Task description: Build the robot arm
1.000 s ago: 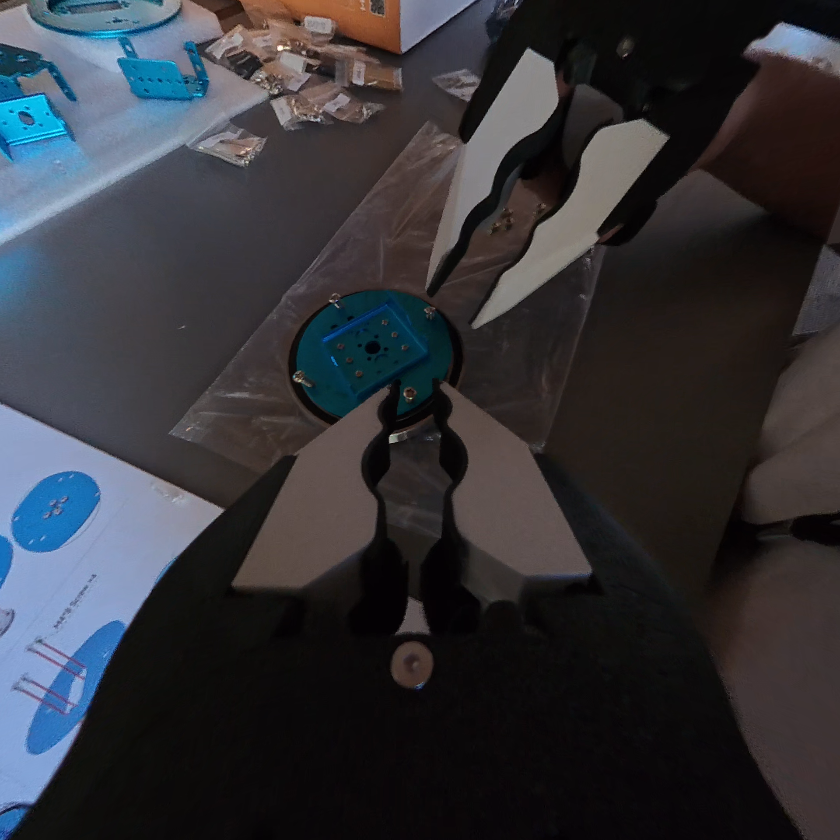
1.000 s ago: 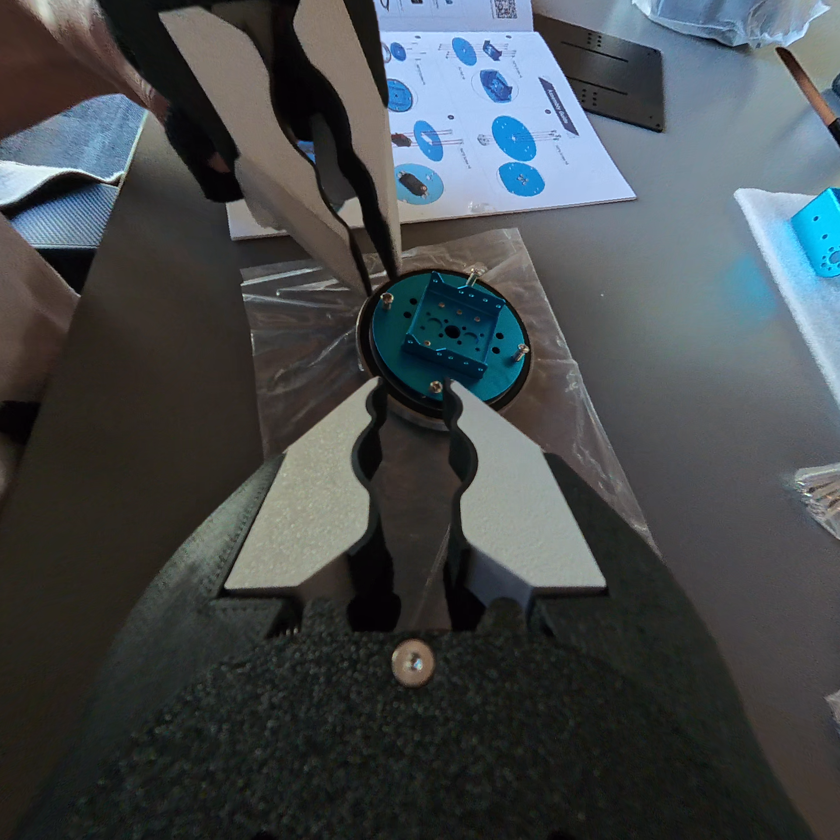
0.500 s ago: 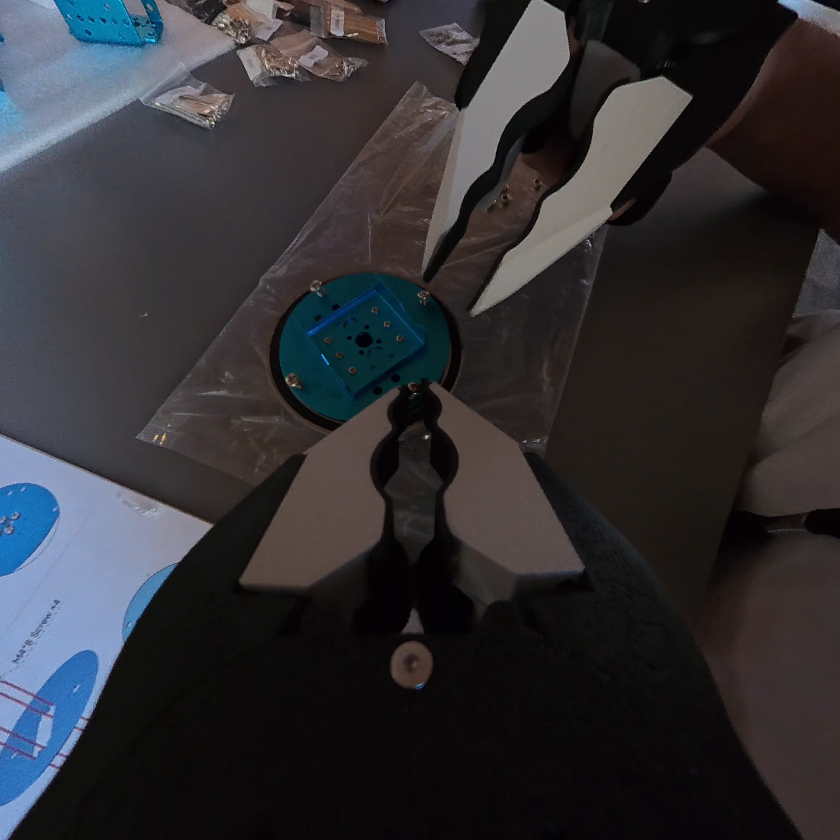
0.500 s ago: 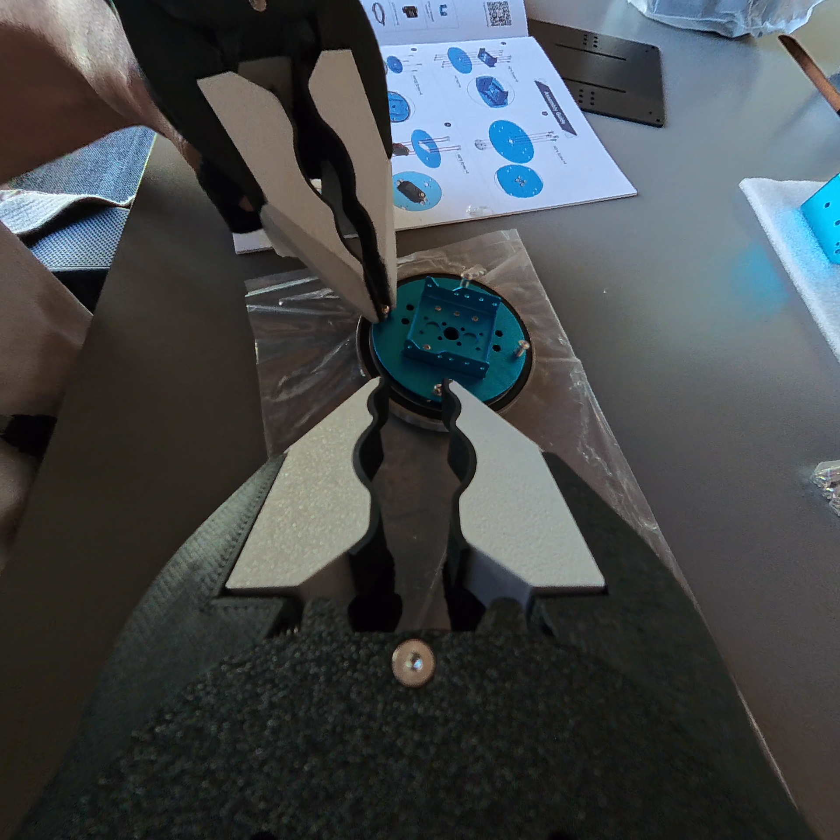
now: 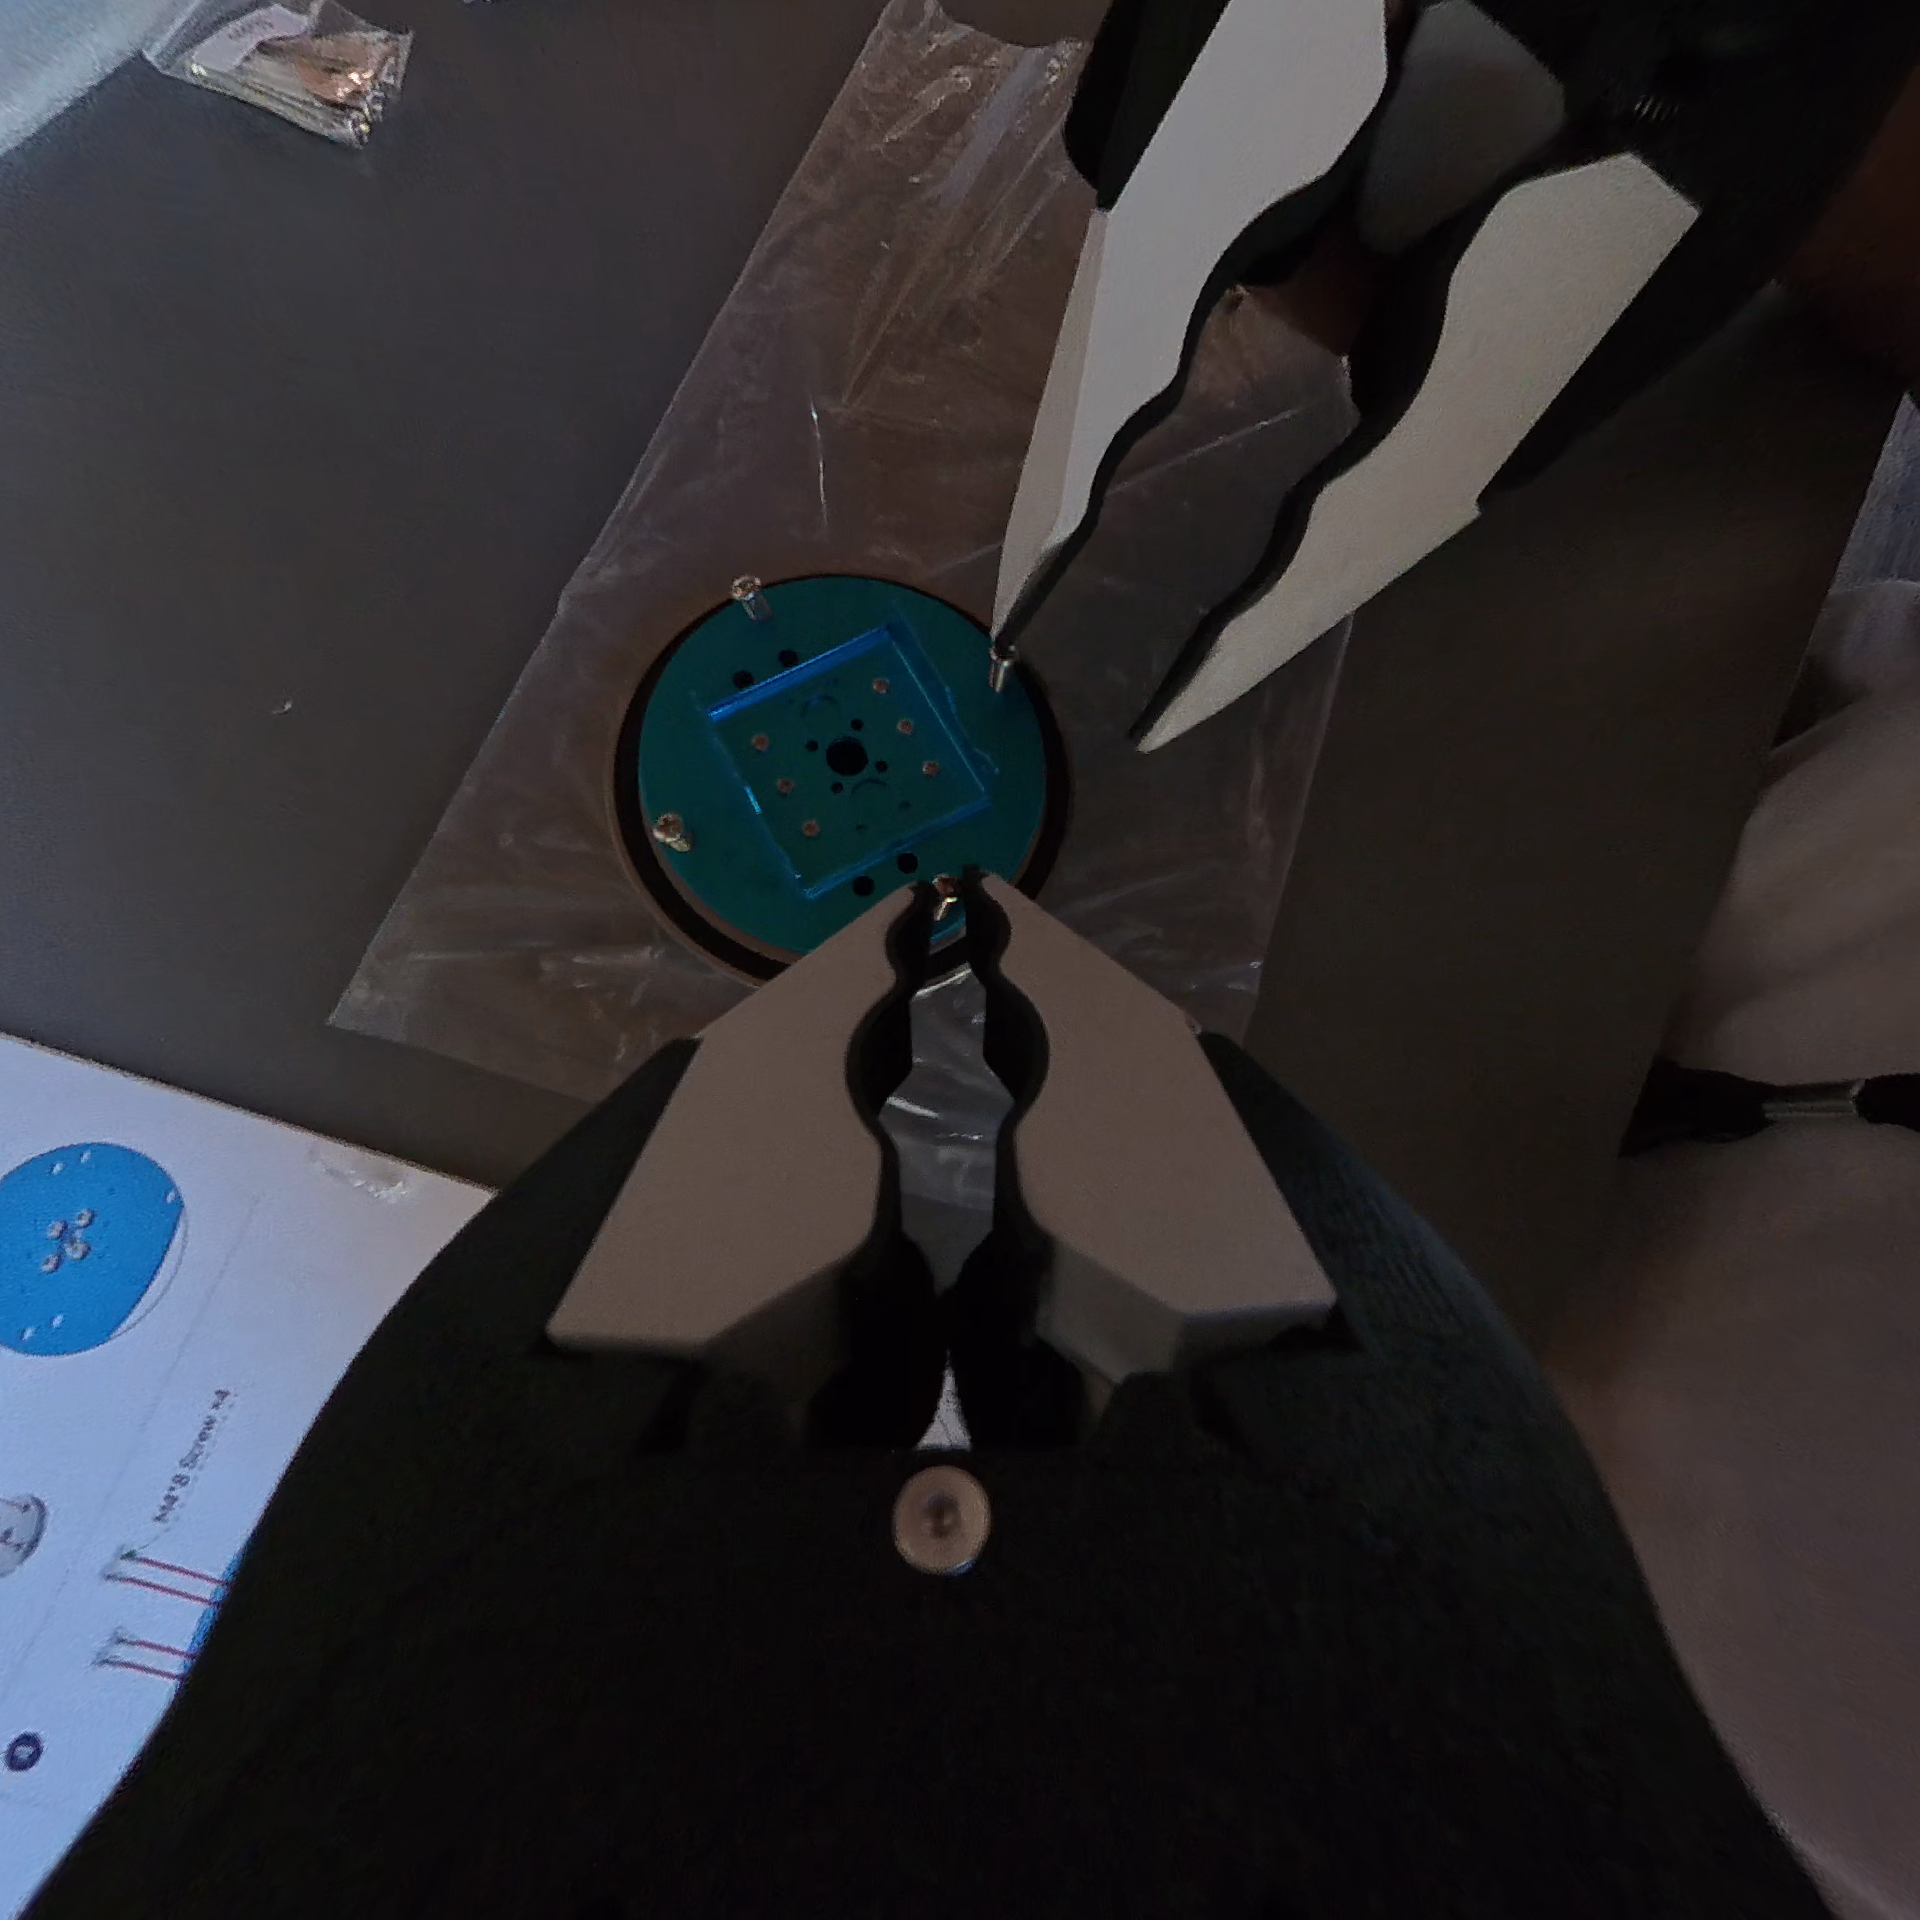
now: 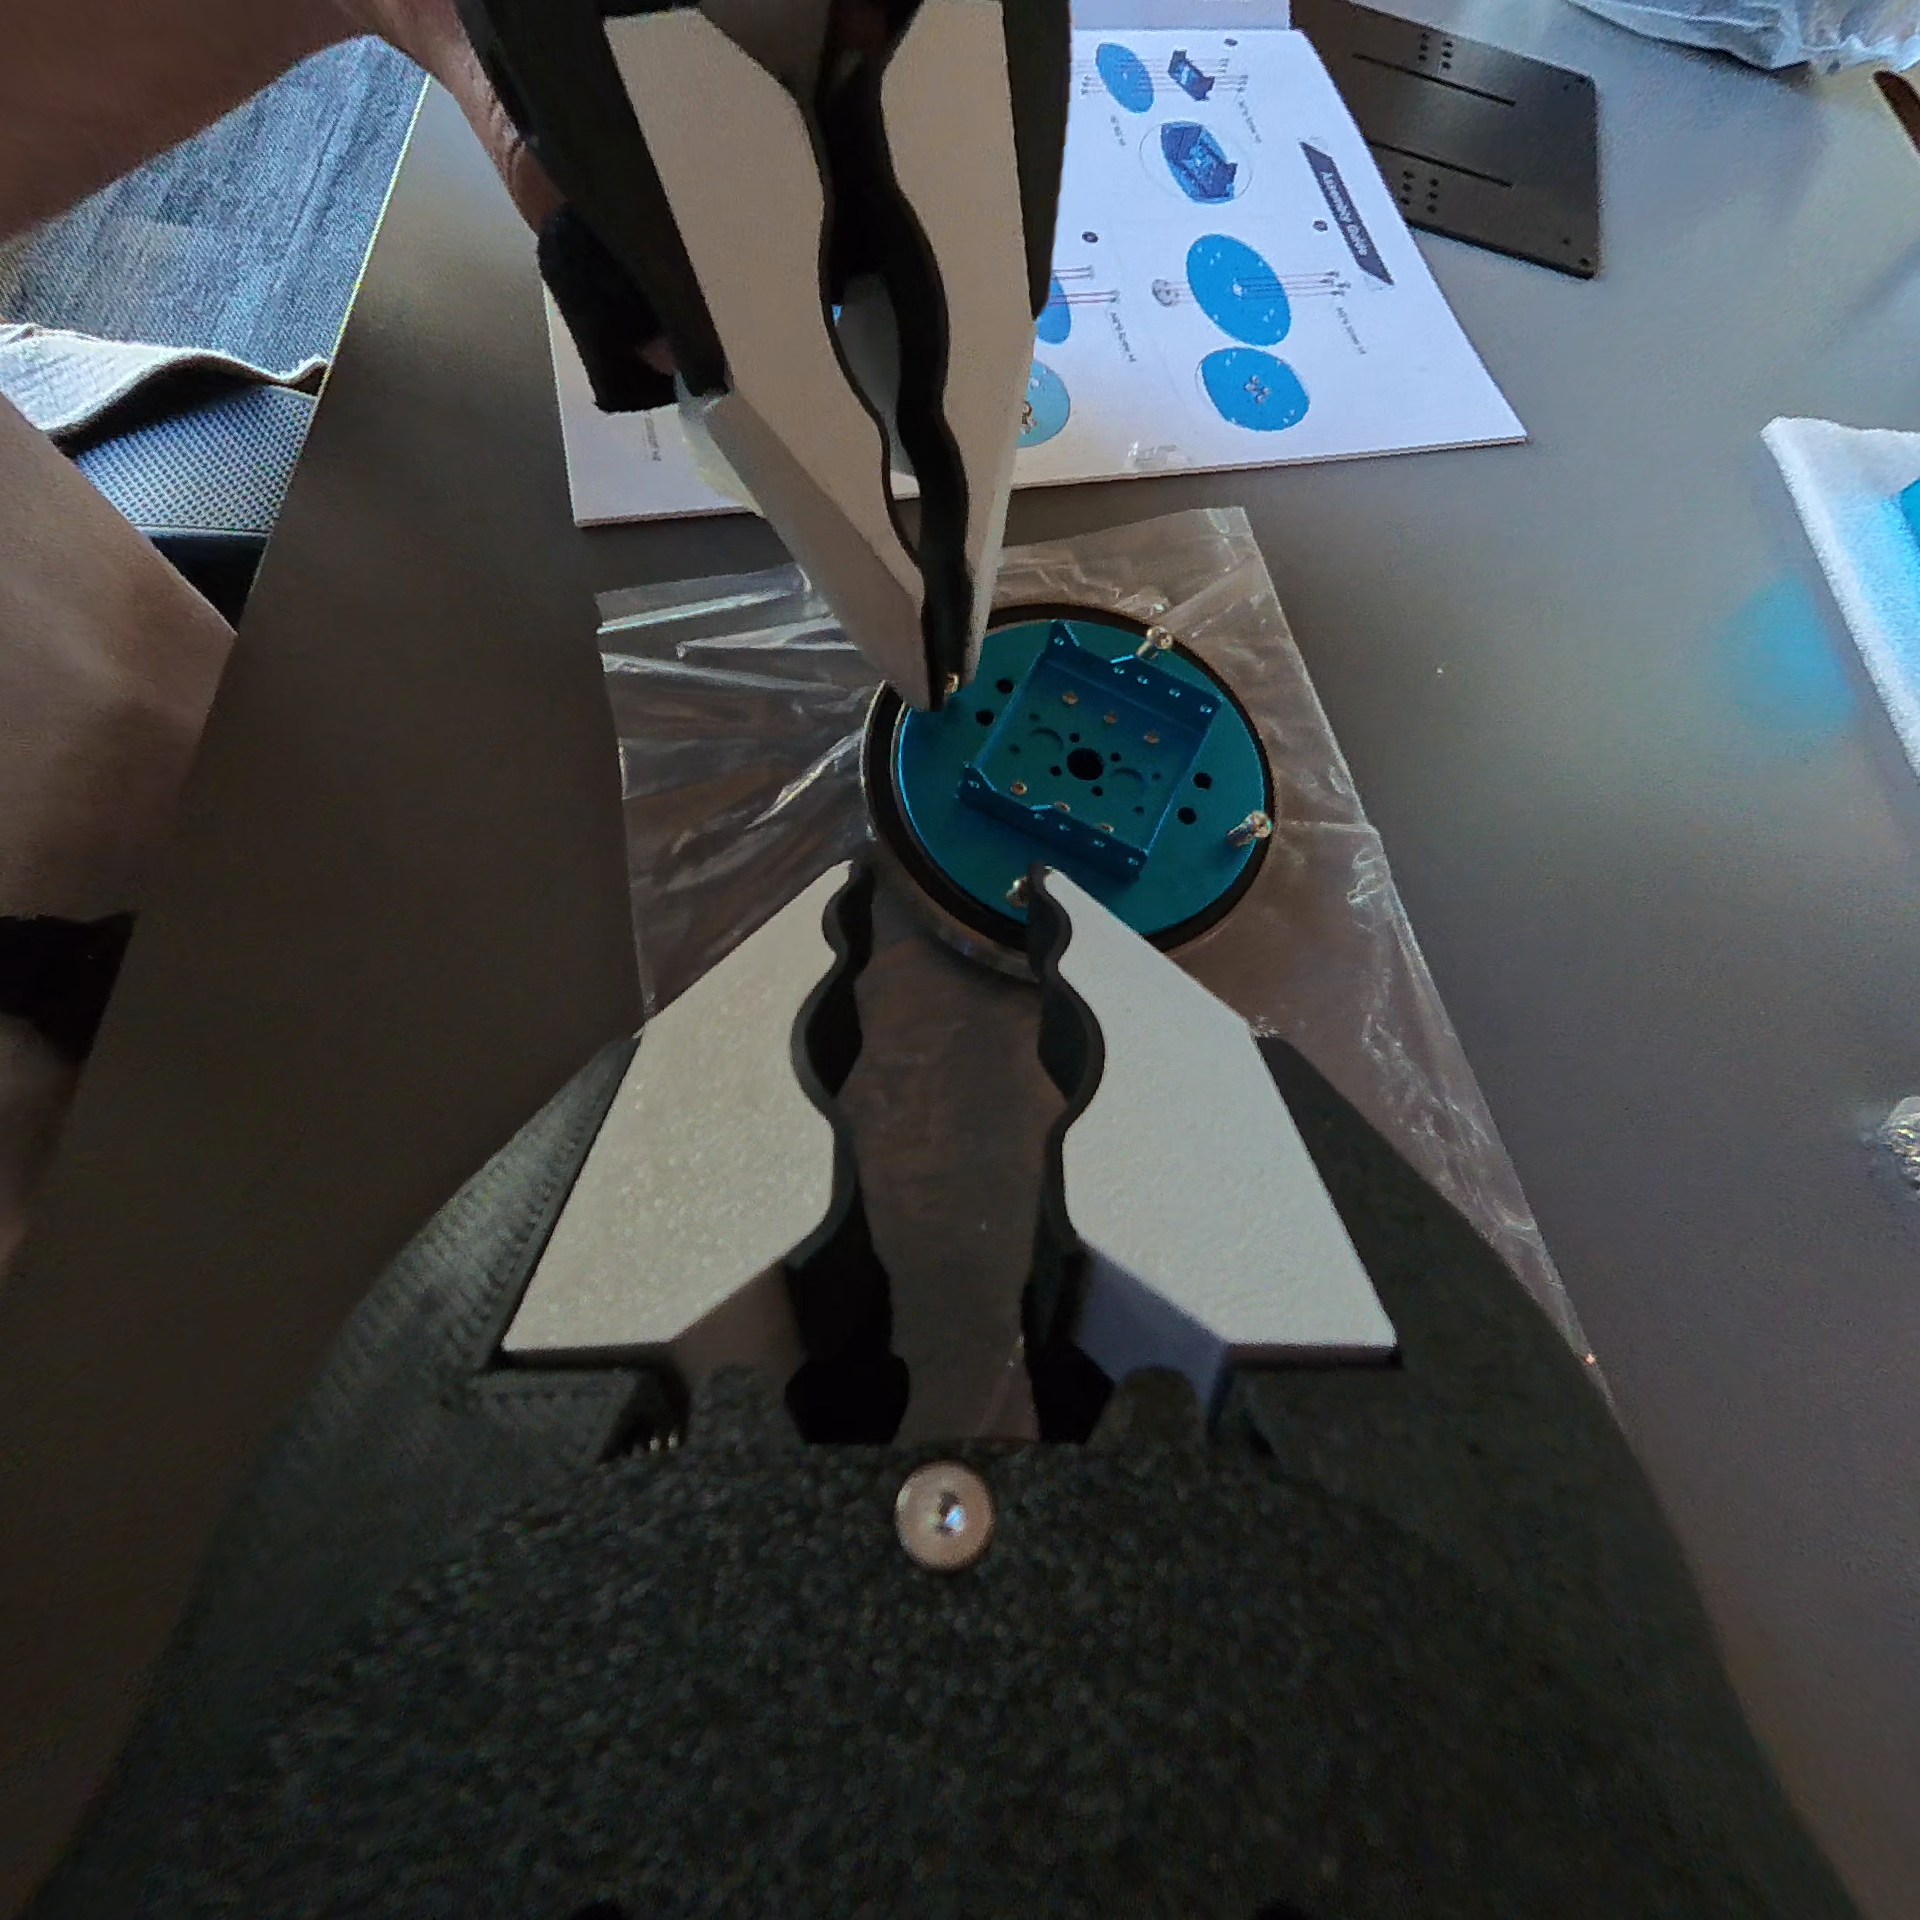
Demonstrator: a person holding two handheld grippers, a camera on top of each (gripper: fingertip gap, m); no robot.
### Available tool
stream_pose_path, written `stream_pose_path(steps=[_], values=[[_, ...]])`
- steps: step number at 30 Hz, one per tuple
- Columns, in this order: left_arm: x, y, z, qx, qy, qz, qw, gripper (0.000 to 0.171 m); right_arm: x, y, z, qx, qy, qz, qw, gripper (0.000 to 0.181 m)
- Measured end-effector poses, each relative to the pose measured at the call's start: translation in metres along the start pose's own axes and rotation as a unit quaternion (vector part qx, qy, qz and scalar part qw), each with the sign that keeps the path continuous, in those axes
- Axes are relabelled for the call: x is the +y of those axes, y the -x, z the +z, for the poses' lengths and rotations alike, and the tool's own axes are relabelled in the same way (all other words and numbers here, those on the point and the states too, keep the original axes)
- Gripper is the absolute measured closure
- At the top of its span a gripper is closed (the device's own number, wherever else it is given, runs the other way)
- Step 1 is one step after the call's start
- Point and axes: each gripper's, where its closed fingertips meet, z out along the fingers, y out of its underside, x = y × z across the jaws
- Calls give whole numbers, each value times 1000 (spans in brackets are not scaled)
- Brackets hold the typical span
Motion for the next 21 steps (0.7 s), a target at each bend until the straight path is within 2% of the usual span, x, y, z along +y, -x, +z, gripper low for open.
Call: stream_pose_path(steps=[10,15,17,21], values=[[0,2,-7,-23,-14,9,1000,161,1,-4,-1,9,1,-4,1000,152],[2,14,-18,-53,-29,5,998,157,0,-9,-4,25,-2,-12,1000,161],[2,22,-21,-54,-50,-21,997,156,-1,-13,-5,32,-6,-7,999,165],[1,29,-17,-16,-81,-101,991,150,0,-13,-2,22,-11,16,1000,165]])
